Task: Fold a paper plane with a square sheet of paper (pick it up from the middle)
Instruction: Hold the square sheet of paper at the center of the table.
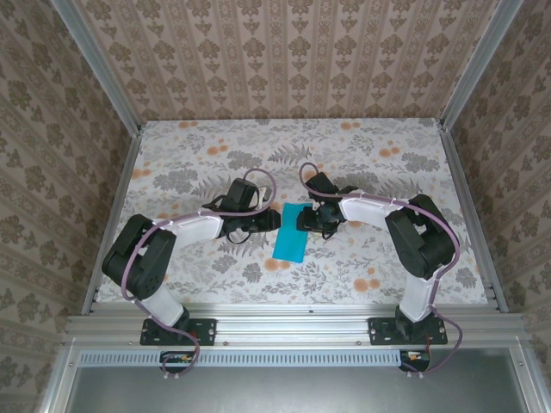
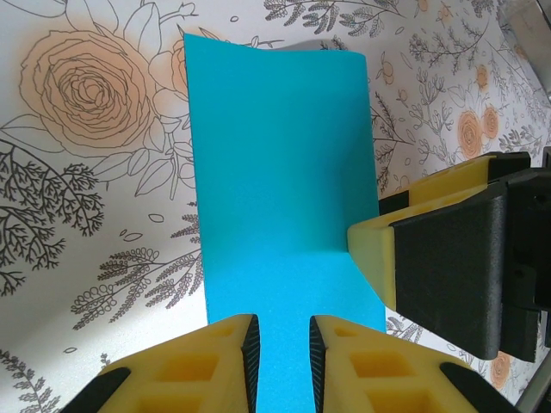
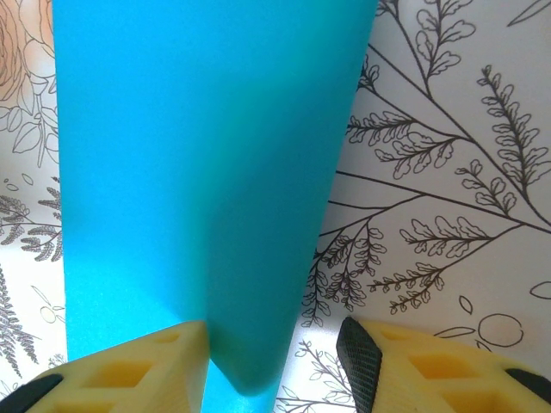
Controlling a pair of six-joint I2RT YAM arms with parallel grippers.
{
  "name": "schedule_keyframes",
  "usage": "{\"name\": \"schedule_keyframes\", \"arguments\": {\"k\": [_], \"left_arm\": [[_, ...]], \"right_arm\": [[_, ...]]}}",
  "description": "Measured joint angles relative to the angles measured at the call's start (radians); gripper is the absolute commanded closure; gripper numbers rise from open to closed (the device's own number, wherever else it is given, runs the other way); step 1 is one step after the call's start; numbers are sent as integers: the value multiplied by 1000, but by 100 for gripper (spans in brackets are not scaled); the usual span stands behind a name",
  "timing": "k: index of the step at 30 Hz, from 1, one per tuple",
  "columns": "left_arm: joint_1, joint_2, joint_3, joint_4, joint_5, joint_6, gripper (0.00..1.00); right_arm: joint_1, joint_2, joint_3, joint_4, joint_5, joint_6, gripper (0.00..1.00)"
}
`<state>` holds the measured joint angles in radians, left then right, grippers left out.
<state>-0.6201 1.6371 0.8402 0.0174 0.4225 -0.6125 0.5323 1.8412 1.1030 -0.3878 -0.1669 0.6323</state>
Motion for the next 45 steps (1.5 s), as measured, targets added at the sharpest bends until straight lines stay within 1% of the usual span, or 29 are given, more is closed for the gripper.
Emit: {"name": "schedule_keyframes", "arguments": {"k": [22,34,45], "left_arm": [[-1,8,4,-4,1,0,75],[-23,76,34,5,12,0,76],[-33,96,40,14,12,-1,76]], "right_arm": [[1,7,13,-13,0,0,49],[1,7,13,-14,2,0,50],[1,7,13,-14,3,0,50]]}}
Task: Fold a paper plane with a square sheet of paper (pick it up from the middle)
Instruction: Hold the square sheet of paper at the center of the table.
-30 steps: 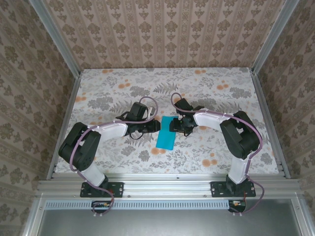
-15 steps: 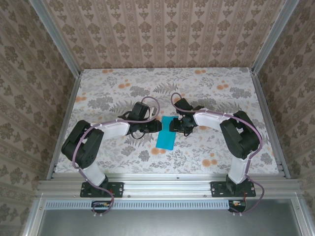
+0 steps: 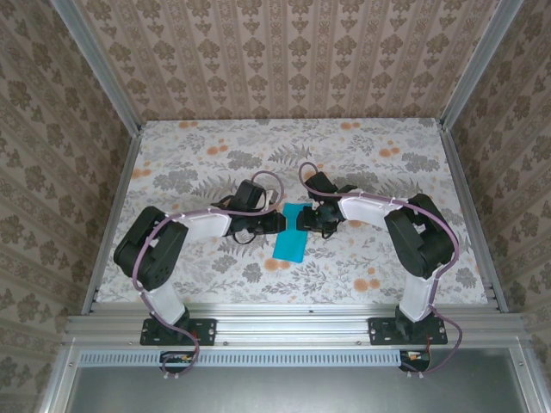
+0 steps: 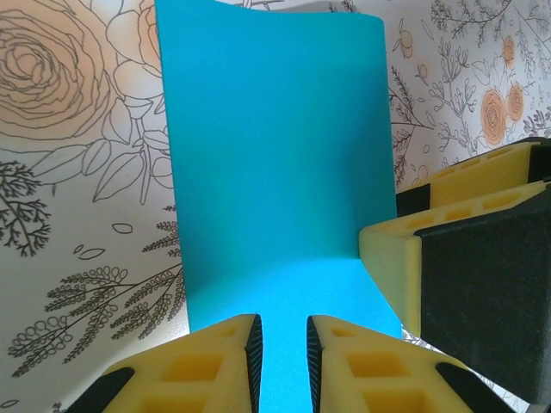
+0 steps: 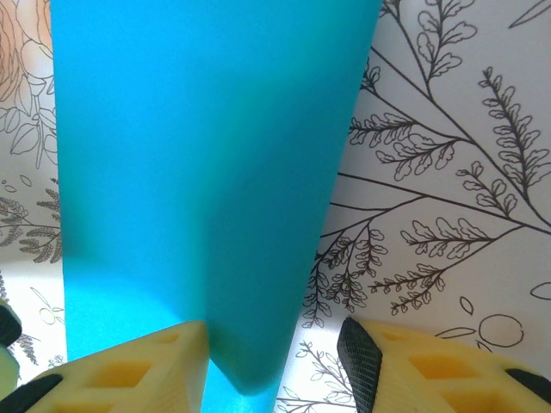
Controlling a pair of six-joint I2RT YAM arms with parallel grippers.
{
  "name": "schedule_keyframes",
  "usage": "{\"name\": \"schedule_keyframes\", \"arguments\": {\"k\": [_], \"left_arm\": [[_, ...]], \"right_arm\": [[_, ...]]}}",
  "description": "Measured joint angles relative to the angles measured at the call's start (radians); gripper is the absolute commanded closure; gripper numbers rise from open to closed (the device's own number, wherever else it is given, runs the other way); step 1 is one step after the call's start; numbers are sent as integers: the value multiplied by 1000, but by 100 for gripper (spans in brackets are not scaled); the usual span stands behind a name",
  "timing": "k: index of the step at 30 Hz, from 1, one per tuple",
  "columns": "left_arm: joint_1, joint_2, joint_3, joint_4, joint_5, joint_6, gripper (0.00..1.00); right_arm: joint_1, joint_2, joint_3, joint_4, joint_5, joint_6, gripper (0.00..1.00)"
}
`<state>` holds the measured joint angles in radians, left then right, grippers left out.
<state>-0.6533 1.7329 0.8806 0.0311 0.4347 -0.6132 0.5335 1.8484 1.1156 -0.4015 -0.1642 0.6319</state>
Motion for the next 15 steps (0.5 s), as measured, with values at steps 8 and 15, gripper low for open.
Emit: {"name": "schedule_keyframes", "arguments": {"k": [8,15], "left_arm": [[-13,46,26,4,4,0,81],[-20,77,41,3,3,0,83]], "right_arm": [[0,0,0,0,0,0,50],[0,0,0,0,0,0,50]]}}
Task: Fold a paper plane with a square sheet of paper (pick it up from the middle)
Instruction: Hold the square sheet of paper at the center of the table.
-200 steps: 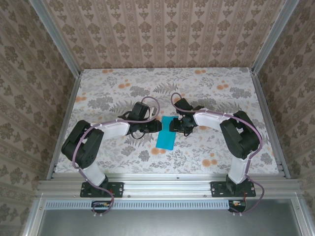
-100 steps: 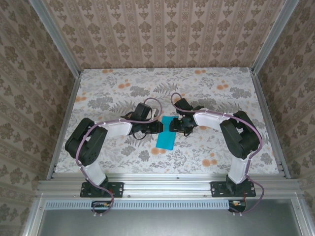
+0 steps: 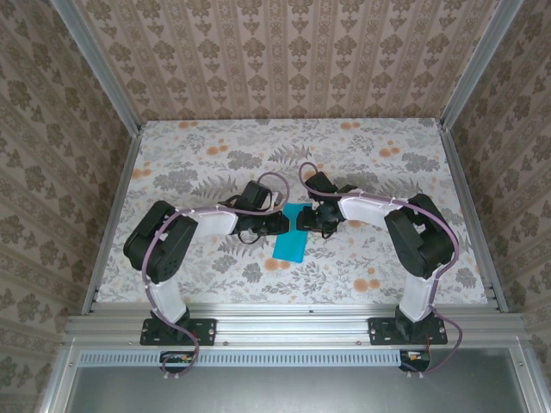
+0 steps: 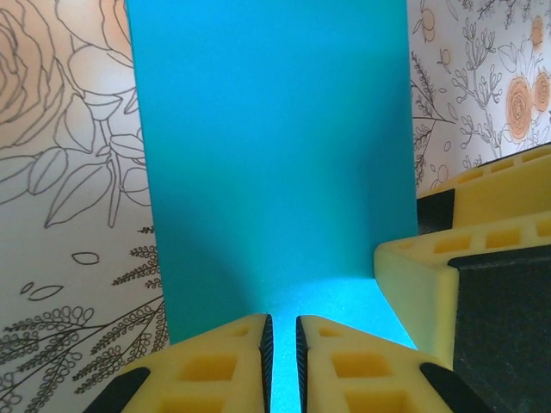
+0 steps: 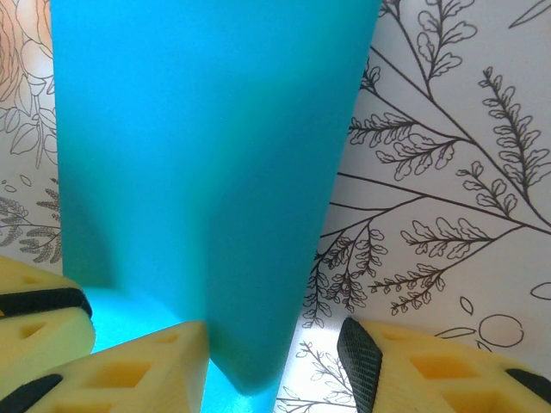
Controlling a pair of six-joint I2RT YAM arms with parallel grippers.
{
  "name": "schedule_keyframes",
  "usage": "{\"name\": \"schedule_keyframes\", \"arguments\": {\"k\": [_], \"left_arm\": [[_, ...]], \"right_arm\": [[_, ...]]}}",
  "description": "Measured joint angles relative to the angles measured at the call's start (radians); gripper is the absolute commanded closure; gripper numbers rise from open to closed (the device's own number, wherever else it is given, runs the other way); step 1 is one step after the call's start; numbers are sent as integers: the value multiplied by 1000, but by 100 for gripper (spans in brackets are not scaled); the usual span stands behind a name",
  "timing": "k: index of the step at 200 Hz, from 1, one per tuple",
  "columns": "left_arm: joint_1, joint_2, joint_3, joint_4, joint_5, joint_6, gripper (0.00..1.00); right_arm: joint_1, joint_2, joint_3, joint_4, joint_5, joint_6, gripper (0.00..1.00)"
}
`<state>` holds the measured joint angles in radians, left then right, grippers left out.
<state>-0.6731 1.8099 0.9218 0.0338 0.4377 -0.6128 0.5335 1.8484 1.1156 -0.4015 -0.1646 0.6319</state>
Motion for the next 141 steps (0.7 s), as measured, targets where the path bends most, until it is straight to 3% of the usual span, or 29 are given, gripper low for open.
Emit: {"name": "schedule_keyframes", "arguments": {"k": [141], "left_arm": [[-1,52,31,-11,-4,46,85]], "right_arm": [[-5,-25,-8,1,2,0,44]]}}
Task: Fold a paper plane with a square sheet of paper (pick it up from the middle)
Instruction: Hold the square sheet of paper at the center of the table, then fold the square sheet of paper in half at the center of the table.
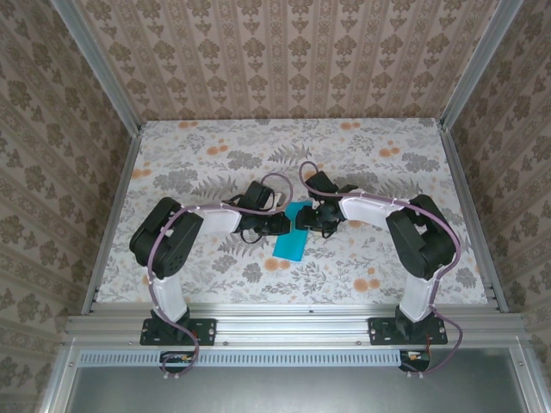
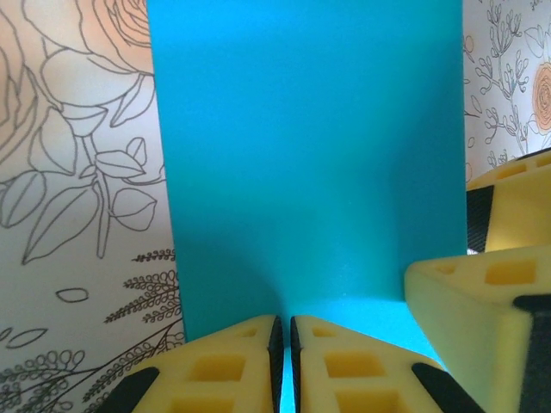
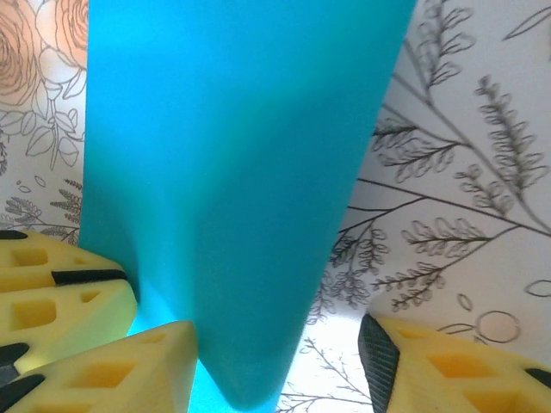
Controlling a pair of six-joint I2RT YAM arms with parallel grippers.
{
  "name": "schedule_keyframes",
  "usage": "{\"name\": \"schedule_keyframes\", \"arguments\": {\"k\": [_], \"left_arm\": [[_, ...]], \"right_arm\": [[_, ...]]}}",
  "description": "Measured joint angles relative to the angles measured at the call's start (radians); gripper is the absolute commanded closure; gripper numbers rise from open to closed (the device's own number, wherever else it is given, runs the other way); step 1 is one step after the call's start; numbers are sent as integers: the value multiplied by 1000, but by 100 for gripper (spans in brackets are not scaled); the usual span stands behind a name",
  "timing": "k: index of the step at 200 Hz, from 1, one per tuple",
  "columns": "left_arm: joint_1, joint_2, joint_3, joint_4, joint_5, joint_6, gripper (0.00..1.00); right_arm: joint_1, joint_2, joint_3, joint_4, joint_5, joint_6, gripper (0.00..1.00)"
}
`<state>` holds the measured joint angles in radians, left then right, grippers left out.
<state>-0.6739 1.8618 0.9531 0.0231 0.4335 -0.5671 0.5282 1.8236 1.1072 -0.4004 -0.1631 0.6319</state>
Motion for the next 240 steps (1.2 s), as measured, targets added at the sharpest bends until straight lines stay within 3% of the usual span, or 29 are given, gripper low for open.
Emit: {"name": "schedule_keyframes", "arguments": {"k": [25,63,96,157,240], "left_arm": [[0,0,1,-1,0,7,85],[-1,0,3,-5,0,14,85],[-1,2,4,-5,0,15,85],[-1,2,4,-6,0,15,85],[-1,2,9,-14,0,15,85]], "right_arm": [[-22,-65,-45,0,2,0,45],[-40,-180,-135,93,-85,43,61],[-38,-170,-166,249,-199,133,73],[-35,-60,-167,367,-264,191,78],[-40,-44,-168,293,-182,137,79]]}}
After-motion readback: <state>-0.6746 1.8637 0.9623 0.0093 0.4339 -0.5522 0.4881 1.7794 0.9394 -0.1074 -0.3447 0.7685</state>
